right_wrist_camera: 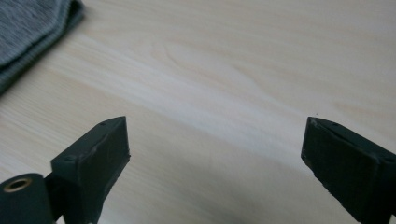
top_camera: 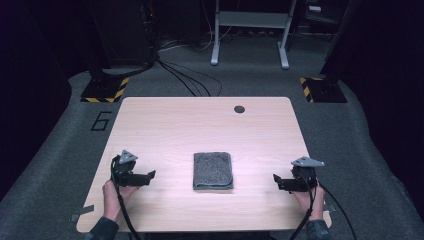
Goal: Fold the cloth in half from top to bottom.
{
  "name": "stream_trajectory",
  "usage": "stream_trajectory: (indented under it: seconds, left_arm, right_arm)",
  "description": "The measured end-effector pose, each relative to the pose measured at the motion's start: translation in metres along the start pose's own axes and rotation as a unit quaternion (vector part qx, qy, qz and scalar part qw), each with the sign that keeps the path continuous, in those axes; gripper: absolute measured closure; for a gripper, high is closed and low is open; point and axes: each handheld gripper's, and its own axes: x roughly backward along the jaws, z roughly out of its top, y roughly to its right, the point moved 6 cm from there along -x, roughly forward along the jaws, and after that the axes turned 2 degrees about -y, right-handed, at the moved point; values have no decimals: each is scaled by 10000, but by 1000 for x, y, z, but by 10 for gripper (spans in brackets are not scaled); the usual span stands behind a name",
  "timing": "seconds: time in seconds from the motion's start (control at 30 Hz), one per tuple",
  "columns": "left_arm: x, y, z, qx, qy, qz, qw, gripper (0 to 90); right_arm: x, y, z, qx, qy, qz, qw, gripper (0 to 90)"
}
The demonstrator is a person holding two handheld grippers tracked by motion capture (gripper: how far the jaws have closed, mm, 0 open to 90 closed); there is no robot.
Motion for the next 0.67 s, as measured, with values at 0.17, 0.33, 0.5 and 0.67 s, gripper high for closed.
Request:
stream_trajectory:
  seconds: [0.17, 0.33, 0.5, 0.67]
  left_arm:
    - [-2, -16, -28, 295, -73, 162, 9994, 56]
    - [-8, -20, -41, 380, 2, 354, 9987, 35]
    - [-12, -19, -42, 314, 62, 486, 9983, 18]
    - [-13, -17, -42, 210, -24, 570, 9982, 5]
  right_arm:
    - [-8, 17, -27, -221, -39, -119, 9997, 42]
    - [-16, 21, -38, -232, -78, -239, 9994, 8]
    - [-19, 18, -36, -93, -121, -136, 9998, 0]
    - [-20, 18, -35, -91, -108, -158, 9998, 0]
